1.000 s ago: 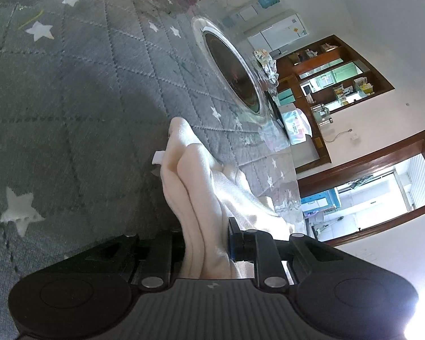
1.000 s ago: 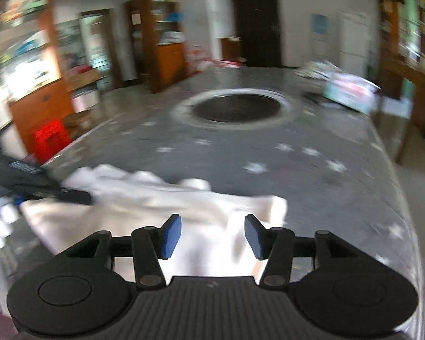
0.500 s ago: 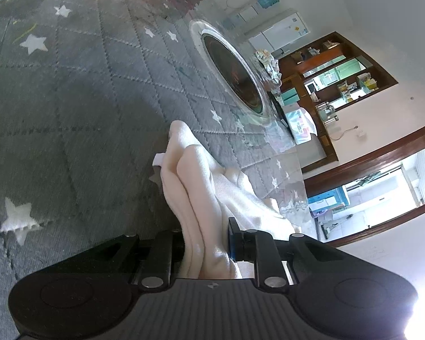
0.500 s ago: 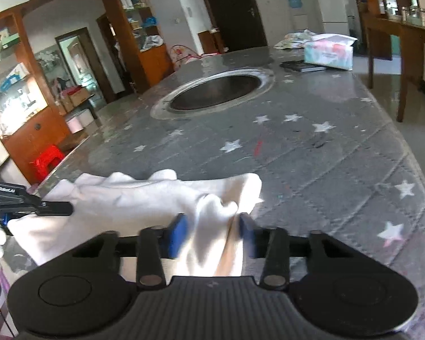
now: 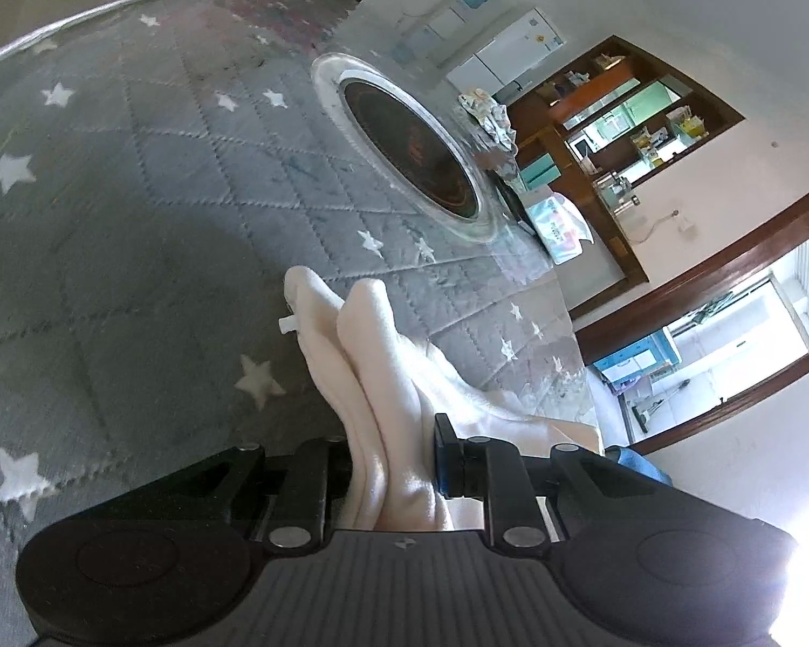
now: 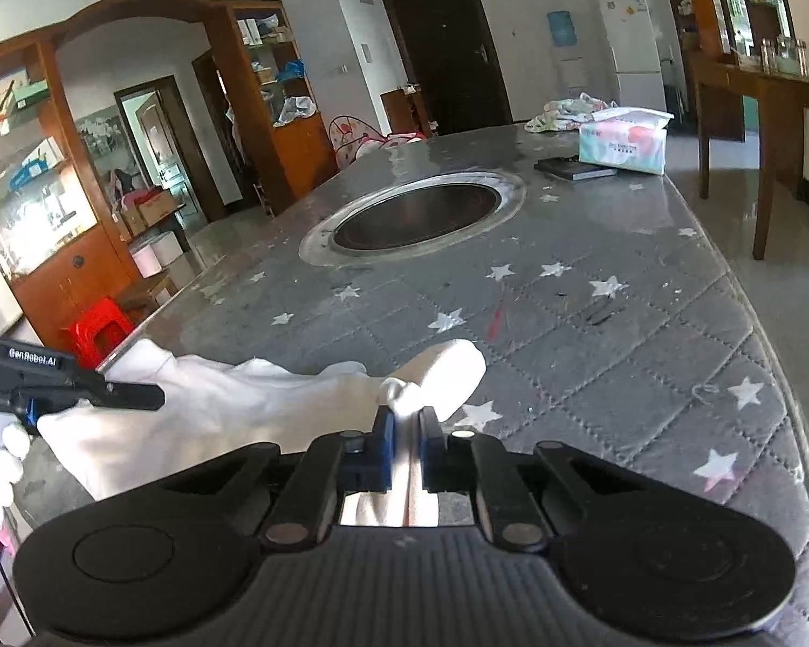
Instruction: Fold clothes
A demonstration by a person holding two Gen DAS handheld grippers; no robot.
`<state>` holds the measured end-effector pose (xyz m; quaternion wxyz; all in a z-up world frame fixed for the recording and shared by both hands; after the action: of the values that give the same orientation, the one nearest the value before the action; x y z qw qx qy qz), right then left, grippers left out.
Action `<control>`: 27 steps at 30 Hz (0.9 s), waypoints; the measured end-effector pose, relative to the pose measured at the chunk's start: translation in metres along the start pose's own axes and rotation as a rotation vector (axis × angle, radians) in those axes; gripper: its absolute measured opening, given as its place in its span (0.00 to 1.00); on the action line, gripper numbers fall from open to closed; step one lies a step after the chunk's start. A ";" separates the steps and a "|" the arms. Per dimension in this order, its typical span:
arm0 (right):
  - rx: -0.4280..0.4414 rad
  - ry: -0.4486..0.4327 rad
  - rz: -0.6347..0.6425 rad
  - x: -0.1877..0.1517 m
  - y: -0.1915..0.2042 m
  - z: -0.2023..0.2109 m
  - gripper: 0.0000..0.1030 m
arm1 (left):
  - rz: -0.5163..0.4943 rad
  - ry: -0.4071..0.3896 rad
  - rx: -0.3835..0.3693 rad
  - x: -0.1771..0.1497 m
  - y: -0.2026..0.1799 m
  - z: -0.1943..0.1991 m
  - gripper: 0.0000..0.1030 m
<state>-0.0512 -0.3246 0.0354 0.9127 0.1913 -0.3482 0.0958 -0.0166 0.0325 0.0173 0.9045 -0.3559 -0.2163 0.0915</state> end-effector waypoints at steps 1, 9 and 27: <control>-0.005 -0.001 0.003 0.000 0.001 0.000 0.08 | -0.005 0.001 0.005 0.001 -0.001 -0.001 0.20; -0.056 -0.038 0.059 0.005 0.007 0.013 0.07 | -0.060 0.003 -0.006 0.003 -0.016 -0.001 0.19; -0.215 -0.164 0.108 0.030 -0.004 0.075 0.07 | -0.246 0.022 -0.069 0.024 -0.095 -0.030 0.17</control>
<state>-0.0730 -0.3586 0.1054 0.8899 0.0804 -0.4396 0.0912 0.0193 -0.0477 0.0707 0.8985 -0.3586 -0.2513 -0.0314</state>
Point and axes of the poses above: each gripper's, at about its wrist camera, not at the fingertips, and z roughly against the way its jaws point, y to its left, x to its top, the point moved 1 cm from there along -z, roughly the way its jaws point, and after that the axes turned 10 degrees about y, right-handed, at the moved point
